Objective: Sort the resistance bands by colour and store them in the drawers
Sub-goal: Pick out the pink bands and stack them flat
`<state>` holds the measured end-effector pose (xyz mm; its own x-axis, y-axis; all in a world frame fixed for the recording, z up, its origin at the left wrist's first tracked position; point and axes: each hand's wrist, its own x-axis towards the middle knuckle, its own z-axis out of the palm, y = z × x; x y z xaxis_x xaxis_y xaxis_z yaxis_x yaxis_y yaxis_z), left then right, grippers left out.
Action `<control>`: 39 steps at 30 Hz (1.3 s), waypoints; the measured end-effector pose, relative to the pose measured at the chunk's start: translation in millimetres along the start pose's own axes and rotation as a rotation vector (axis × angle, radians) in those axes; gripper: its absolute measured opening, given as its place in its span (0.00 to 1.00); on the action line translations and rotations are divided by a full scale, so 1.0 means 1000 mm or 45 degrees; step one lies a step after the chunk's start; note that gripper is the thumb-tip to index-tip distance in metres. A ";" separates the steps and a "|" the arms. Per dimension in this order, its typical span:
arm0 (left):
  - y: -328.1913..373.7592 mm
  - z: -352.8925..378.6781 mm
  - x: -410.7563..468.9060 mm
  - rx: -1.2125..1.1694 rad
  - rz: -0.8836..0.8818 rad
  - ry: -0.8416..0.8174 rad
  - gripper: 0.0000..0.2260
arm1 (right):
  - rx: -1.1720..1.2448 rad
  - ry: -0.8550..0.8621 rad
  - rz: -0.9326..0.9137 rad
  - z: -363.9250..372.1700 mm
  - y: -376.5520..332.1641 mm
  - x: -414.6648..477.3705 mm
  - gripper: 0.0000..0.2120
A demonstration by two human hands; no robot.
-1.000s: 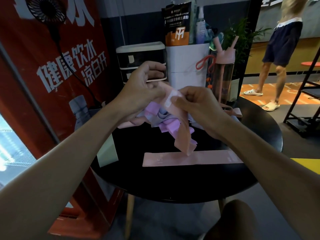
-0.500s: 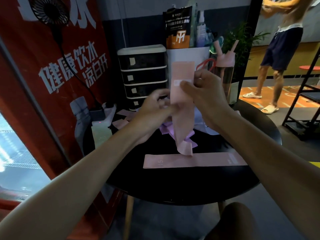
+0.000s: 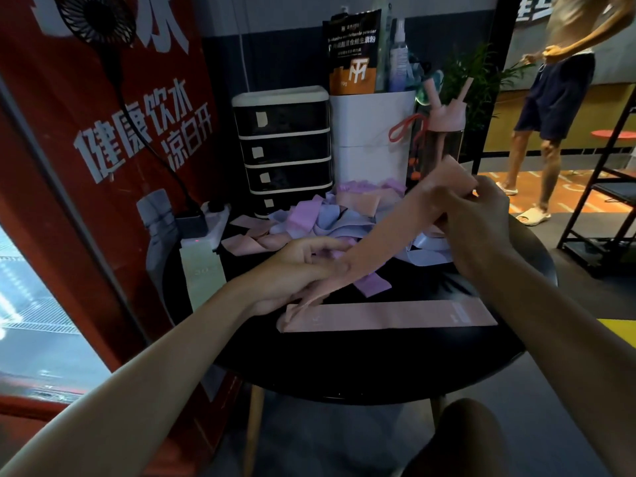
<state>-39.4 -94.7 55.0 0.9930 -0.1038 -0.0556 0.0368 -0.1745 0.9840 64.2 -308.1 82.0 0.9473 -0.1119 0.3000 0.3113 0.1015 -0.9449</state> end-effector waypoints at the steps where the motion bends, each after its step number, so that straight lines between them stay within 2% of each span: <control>1: -0.002 -0.005 -0.001 0.022 -0.040 -0.034 0.16 | -0.032 0.015 0.010 -0.008 0.007 -0.001 0.15; 5: -0.011 -0.020 -0.005 0.138 -0.099 -0.113 0.17 | -0.195 0.035 0.007 -0.035 0.037 -0.010 0.07; 9: -0.018 -0.028 -0.007 0.438 -0.162 0.013 0.14 | -0.400 0.061 -0.046 -0.062 0.058 -0.022 0.01; 12: -0.024 -0.029 -0.003 0.522 -0.154 0.206 0.10 | -0.584 -0.003 -0.143 -0.079 0.071 -0.029 0.06; 16: -0.029 -0.030 -0.002 0.410 -0.164 0.228 0.08 | -0.699 -0.080 -0.172 -0.093 0.079 -0.041 0.15; 21: -0.039 -0.028 -0.002 0.405 -0.126 0.348 0.04 | -0.871 -0.142 -0.149 -0.102 0.090 -0.049 0.15; 27: -0.050 -0.030 -0.003 0.480 -0.096 0.397 0.03 | -0.916 -0.171 -0.134 -0.104 0.094 -0.050 0.17; 29: -0.053 -0.031 -0.003 0.576 -0.068 0.404 0.03 | -0.980 -0.222 -0.128 -0.103 0.095 -0.048 0.17; 32: -0.059 -0.032 -0.004 0.929 0.036 0.439 0.04 | -1.125 -0.268 -0.169 -0.104 0.097 -0.045 0.14; 35: -0.058 -0.030 -0.006 1.170 0.149 0.327 0.11 | -1.173 -0.290 -0.140 -0.106 0.096 -0.044 0.14; 39: -0.062 -0.023 -0.008 1.035 0.168 -0.012 0.16 | -1.299 -0.490 -0.298 -0.114 0.099 -0.045 0.13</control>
<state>-46.7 -60.4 -1.9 0.9823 -0.1811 0.0469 -0.1765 -0.8144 0.5528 43.8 -405.6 -39.9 0.8886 0.3094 0.3386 0.4448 -0.7613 -0.4718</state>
